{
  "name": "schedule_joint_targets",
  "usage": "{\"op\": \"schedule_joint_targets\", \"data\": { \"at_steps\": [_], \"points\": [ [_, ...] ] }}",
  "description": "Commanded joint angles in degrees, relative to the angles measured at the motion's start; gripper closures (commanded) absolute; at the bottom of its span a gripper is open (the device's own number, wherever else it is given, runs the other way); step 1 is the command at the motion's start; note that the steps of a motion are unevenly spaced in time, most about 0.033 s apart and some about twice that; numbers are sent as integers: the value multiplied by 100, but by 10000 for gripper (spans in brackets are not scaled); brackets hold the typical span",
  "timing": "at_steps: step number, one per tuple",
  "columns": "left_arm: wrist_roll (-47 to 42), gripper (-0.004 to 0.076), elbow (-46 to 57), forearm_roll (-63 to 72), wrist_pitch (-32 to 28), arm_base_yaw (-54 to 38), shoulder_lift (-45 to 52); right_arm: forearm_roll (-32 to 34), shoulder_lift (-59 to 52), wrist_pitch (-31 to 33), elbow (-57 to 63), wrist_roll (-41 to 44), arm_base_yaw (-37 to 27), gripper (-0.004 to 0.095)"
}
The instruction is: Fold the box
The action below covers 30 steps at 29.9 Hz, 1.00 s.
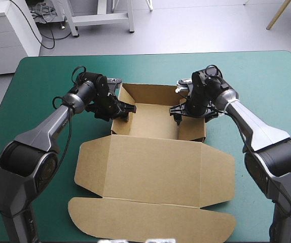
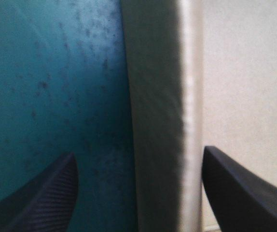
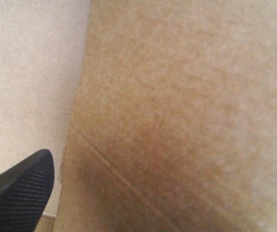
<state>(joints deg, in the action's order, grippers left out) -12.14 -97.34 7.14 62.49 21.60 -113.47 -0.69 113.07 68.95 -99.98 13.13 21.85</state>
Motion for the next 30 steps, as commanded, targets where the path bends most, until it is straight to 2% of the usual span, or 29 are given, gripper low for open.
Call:
{"op": "schedule_joint_targets", "data": {
  "at_steps": [1,8,17,21,23,25,28,30],
  "points": [
    [-9,153,-297,137,-115,33,332,5,-304,-109,-115,-46,-26,3],
    [-9,154,-1211,4,125,33,332,69,-569,-165,-219,43,-97,7],
    [-9,155,-2956,-581,1171,33,332,214,-1550,-6,-545,215,-273,7],
    [13,180,-3374,-571,1171,33,472,228,-1955,-6,-545,286,-273,7],
    [68,234,-3454,-559,1171,33,559,237,-2109,-6,-545,330,-273,7],
    [205,384,-3458,-549,1171,33,694,237,-2269,-6,-480,343,-273,7],
    [514,708,-3436,-587,1171,33,906,215,-2478,-6,-267,343,-262,7],
    [539,728,-3413,-587,1181,33,1068,200,-2558,-6,-85,343,-262,7]
  ]
}}
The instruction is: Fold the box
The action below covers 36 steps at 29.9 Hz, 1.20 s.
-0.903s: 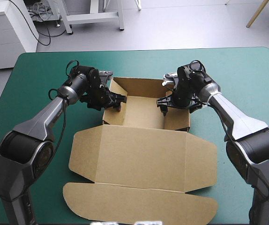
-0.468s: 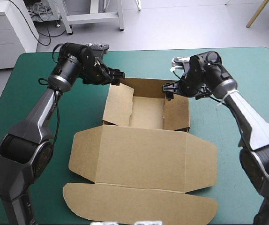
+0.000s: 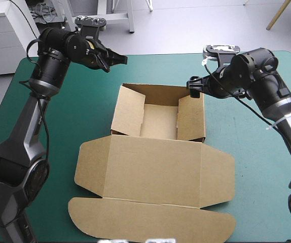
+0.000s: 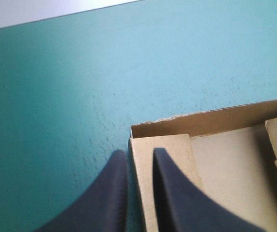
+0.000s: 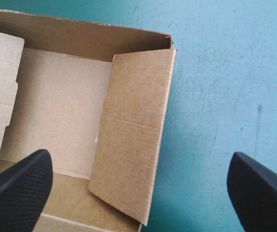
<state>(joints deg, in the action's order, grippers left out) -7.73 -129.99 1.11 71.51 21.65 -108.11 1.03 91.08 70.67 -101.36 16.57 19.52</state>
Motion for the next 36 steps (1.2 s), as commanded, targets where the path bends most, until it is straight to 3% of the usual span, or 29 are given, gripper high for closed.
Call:
{"op": "schedule_joint_targets", "data": {
  "at_steps": [1,7,20,36],
  "points": [
    [115,729,-136,16,278,29,612,28,-392,-178,128,36,-29,7],
    [324,734,488,-155,278,29,1444,85,-328,-178,202,180,-29,7],
    [324,734,3076,-848,267,29,3870,85,617,-296,250,170,-29,7],
    [324,734,6233,-760,-345,29,6408,-103,1442,-498,250,2,-29,7]
  ]
}}
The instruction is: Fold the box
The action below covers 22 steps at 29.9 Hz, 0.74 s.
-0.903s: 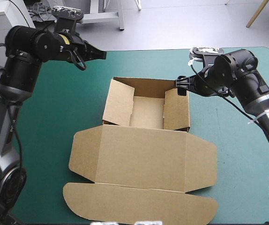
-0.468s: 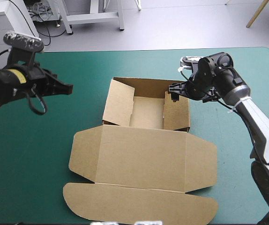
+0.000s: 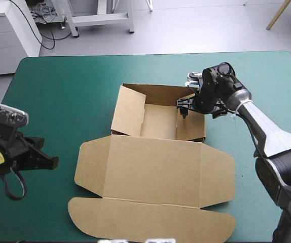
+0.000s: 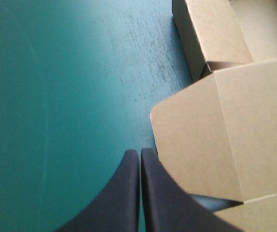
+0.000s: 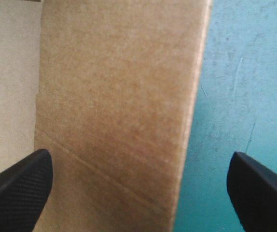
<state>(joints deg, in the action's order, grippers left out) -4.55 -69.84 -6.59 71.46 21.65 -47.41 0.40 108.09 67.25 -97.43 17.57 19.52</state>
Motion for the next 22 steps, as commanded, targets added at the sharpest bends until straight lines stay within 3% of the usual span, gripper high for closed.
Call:
{"op": "schedule_joint_targets", "data": {
  "at_steps": [1,22],
  "points": [
    [6,734,351,10,-352,29,455,-40,-248,-156,-143,-98,-29,7],
    [6,734,801,66,-399,29,887,-250,-356,-522,427,-207,-29,27]
  ]
}}
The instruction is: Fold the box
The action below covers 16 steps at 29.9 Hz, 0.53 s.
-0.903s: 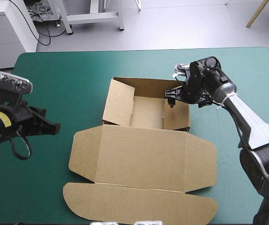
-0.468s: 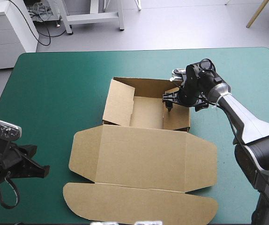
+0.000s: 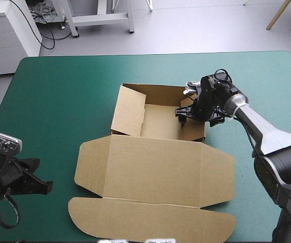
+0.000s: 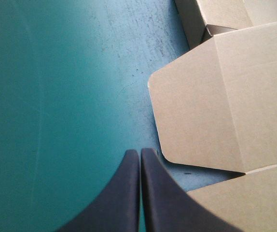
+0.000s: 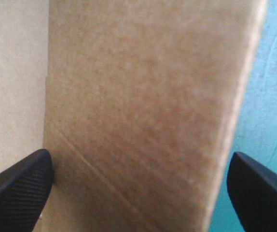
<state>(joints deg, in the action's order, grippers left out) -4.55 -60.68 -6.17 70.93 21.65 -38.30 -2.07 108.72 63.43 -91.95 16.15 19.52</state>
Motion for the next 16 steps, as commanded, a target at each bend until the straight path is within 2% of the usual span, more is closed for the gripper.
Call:
{"op": "schedule_joint_targets", "data": {
  "at_steps": [1,3,5,7,11,16],
  "points": [
    [6,734,-116,24,-346,29,-24,-3,-442,-140,-122,-65,-29,50],
    [6,734,-116,24,-346,29,-24,8,-444,-104,-122,-65,-29,120],
    [6,734,-116,24,-346,29,-24,8,-444,-59,-122,-65,-29,239],
    [6,734,-116,24,-346,29,-24,8,-444,-47,-122,-65,-29,433],
    [6,734,-116,24,-336,29,-24,8,-444,-5,-122,-108,-29,898],
    [6,734,-116,24,-313,29,-24,15,-444,19,-122,-165,-29,926]
  ]
}}
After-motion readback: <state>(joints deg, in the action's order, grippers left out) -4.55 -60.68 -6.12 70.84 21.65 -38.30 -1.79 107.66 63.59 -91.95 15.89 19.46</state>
